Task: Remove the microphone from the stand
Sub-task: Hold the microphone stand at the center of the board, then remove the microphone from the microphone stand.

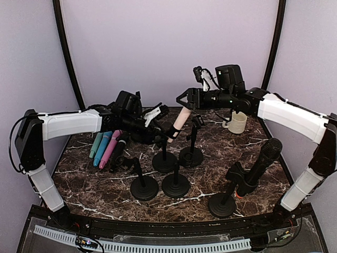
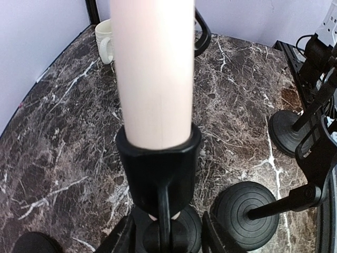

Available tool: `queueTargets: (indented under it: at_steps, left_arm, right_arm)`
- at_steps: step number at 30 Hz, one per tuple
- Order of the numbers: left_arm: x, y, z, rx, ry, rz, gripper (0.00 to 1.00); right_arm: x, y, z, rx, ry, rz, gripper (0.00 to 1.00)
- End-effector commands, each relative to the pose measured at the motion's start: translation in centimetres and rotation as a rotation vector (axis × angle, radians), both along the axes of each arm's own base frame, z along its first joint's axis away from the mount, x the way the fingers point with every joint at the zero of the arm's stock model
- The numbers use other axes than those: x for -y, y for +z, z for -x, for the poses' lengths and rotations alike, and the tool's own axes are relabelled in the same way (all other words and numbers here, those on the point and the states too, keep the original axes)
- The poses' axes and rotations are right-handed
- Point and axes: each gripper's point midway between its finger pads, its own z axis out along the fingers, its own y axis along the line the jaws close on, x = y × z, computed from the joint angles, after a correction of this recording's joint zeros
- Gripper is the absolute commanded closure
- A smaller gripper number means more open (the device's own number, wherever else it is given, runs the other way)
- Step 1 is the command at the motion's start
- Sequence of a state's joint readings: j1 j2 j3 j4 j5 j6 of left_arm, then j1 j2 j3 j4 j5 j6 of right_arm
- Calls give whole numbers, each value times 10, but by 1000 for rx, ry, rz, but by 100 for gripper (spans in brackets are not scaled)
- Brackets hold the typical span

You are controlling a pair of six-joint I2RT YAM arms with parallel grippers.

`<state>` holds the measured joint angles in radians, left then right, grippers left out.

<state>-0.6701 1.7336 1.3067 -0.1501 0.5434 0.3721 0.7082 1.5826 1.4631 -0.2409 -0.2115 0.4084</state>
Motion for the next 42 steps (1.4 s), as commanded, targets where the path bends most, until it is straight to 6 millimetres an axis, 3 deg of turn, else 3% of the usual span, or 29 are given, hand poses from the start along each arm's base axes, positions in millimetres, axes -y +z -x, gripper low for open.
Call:
queueTargets:
  at_steps: [1,5,11,19,29,42]
  left_arm:
    - [8,7,-2,74,-6,8,57]
    - [9,3,0,84,-12,-5,71]
    - [6,-2,4,96,-20,-29,96]
    - [4,-11,10,86,-37,-58,100]
    - [3,-19,11,62,-48,-79,100]
    - [5,-30,14,63,-52,-116,100]
  right_arm:
    - [-7,25,-6,50,8,-60,32]
    - [-8,28,-6,54,9,-65,45]
    - [-4,36,-7,81,-7,-71,73]
    - [1,58,6,200,45,-50,94]
    - [6,93,49,320,236,-124,100]
    - [38,123,34,308,127,-230,100]
